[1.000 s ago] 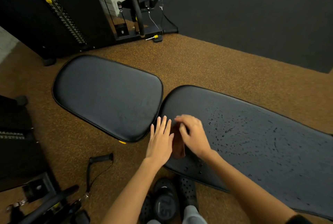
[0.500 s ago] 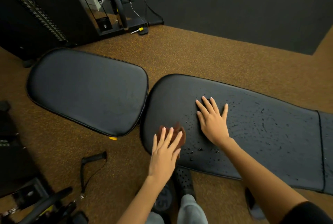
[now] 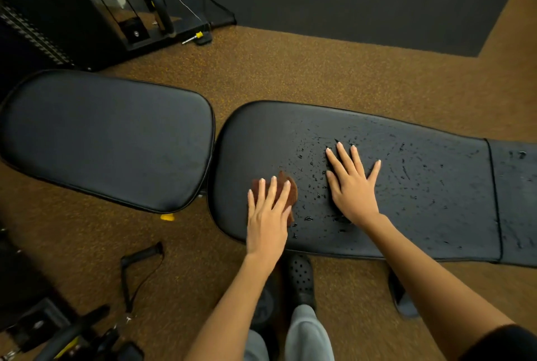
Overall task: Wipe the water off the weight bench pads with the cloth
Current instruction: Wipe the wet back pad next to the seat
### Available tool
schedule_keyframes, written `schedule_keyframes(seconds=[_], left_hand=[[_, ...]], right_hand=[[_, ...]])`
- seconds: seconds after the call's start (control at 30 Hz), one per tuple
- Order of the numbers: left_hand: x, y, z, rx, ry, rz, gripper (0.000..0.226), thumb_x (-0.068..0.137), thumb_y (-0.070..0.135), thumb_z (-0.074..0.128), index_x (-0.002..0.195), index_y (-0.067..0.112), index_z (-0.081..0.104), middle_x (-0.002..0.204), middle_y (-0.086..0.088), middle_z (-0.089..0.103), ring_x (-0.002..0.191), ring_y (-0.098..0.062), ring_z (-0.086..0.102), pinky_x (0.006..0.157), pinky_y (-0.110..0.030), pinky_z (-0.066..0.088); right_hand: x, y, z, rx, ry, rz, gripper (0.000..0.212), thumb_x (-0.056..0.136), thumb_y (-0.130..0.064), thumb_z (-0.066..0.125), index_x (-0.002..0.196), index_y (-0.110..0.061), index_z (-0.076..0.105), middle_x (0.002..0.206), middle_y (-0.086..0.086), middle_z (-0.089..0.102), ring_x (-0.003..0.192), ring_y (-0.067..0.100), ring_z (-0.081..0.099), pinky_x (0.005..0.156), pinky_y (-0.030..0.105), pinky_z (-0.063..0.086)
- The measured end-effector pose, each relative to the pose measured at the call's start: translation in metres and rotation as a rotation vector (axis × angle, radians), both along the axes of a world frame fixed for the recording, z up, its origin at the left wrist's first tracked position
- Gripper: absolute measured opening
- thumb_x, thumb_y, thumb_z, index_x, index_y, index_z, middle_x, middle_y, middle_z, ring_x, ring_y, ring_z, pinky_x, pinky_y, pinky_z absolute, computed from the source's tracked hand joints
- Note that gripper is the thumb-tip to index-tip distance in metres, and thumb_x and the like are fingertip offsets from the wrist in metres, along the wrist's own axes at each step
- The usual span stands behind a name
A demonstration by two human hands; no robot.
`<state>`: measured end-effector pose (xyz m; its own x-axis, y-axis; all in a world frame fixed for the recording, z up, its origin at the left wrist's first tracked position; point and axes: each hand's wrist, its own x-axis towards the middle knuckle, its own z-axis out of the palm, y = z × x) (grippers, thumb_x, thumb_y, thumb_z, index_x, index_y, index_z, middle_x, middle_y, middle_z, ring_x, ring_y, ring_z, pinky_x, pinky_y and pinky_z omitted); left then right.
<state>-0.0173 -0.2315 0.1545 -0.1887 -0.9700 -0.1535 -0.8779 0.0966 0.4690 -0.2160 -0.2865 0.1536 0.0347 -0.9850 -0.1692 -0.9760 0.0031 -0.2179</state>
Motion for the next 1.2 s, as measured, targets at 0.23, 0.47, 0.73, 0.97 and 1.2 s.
schedule_keyframes(seconds=[0.23,0.47,0.73,0.97,1.2], left_hand=[[0.006,0.025,-0.006,-0.195,-0.051,-0.504,0.059,0.088,0.027,0.06,0.143,0.026,0.039,0.147,-0.004,0.043,0.137,-0.026,0.037,0.112,-0.046,0.027],[0.025,-0.019,-0.005,-0.026,-0.049,-0.138,0.058,0.094,0.02,0.053,0.147,0.031,0.031,0.159,-0.012,0.013,0.146,-0.033,0.007,0.117,-0.052,0.016],[-0.018,0.042,-0.002,-0.038,0.141,-0.374,0.049,0.092,0.025,0.049,0.14,0.025,0.045,0.15,-0.006,0.036,0.145,-0.022,0.014,0.114,-0.051,0.017],[0.014,0.032,-0.002,-0.007,-0.077,-0.561,0.101,0.074,-0.006,0.066,0.151,0.031,0.013,0.16,0.001,0.003,0.147,-0.023,-0.003,0.116,-0.042,-0.002],[0.001,0.014,-0.003,0.001,-0.13,0.017,0.075,0.089,0.025,0.063,0.15,0.03,0.019,0.153,-0.012,0.031,0.142,-0.031,0.024,0.113,-0.05,0.023]], right_hand=[[0.0,-0.001,0.003,0.037,-0.003,-0.011,0.051,0.104,-0.04,0.028,0.153,-0.032,0.019,0.162,-0.006,0.01,0.15,0.018,-0.004,0.111,0.066,-0.012],[0.002,-0.002,0.008,0.068,-0.015,-0.019,0.053,0.104,-0.038,0.034,0.154,-0.033,0.016,0.162,-0.007,0.006,0.15,0.018,-0.007,0.11,0.063,-0.016],[-0.001,-0.001,0.005,0.056,-0.039,0.003,0.054,0.101,-0.044,0.026,0.154,-0.032,0.018,0.162,-0.006,0.008,0.149,0.018,-0.006,0.109,0.063,-0.018],[-0.005,0.001,0.002,0.04,-0.054,0.027,0.062,0.095,-0.052,0.012,0.153,-0.032,0.019,0.162,-0.007,0.008,0.149,0.017,-0.007,0.11,0.063,-0.016],[-0.006,0.001,0.001,0.043,-0.06,0.034,0.061,0.095,-0.052,0.014,0.153,-0.032,0.02,0.162,-0.007,0.008,0.149,0.018,-0.006,0.11,0.063,-0.016]])
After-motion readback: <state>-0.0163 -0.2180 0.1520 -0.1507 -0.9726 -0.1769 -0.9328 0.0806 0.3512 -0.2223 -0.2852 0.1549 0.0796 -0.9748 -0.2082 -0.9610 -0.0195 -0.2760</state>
